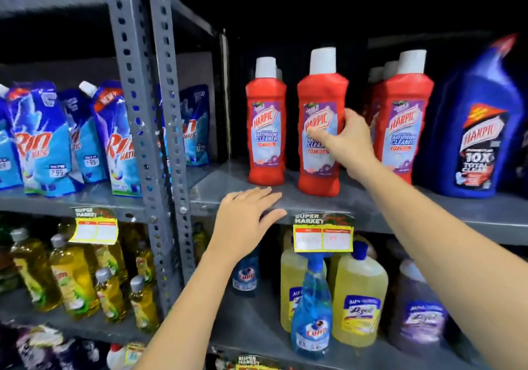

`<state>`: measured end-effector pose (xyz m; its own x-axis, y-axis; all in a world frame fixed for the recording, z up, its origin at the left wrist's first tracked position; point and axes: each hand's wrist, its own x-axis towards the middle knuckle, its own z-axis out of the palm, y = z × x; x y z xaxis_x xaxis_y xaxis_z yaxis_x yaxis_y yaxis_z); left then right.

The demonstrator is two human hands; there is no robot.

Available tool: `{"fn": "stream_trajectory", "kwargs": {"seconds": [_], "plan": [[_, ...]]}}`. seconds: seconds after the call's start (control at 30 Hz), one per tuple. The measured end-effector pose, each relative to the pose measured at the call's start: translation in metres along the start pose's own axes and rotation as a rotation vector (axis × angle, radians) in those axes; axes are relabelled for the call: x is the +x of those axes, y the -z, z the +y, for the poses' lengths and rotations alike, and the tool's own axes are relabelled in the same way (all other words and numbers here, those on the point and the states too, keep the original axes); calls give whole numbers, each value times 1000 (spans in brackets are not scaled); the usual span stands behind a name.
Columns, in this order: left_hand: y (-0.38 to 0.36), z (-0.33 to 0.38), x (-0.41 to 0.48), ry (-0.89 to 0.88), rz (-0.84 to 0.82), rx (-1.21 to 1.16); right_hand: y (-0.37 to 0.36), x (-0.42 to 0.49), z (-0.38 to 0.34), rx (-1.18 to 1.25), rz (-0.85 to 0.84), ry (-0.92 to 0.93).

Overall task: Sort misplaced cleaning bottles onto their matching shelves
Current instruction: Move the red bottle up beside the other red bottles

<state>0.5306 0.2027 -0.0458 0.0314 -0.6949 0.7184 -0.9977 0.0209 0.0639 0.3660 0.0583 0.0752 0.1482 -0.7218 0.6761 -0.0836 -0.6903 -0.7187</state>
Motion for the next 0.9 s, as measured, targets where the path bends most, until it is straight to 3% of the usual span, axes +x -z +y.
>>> {"fn": "stream_trajectory", "kwargs": {"seconds": [0.23,0.43,0.57,0.9], "plan": [[-1,1,0,-1,42,48,9,-2,10,51,-122,-57],[-2,0,1,-6,36,44,29,-23,31,-189,-354,-117],[-3,0,1,-3,42,54,26,-21,30,-292,-369,-61],[-3,1,1,3,46,55,14,2,54,-243,-383,-158]]}}
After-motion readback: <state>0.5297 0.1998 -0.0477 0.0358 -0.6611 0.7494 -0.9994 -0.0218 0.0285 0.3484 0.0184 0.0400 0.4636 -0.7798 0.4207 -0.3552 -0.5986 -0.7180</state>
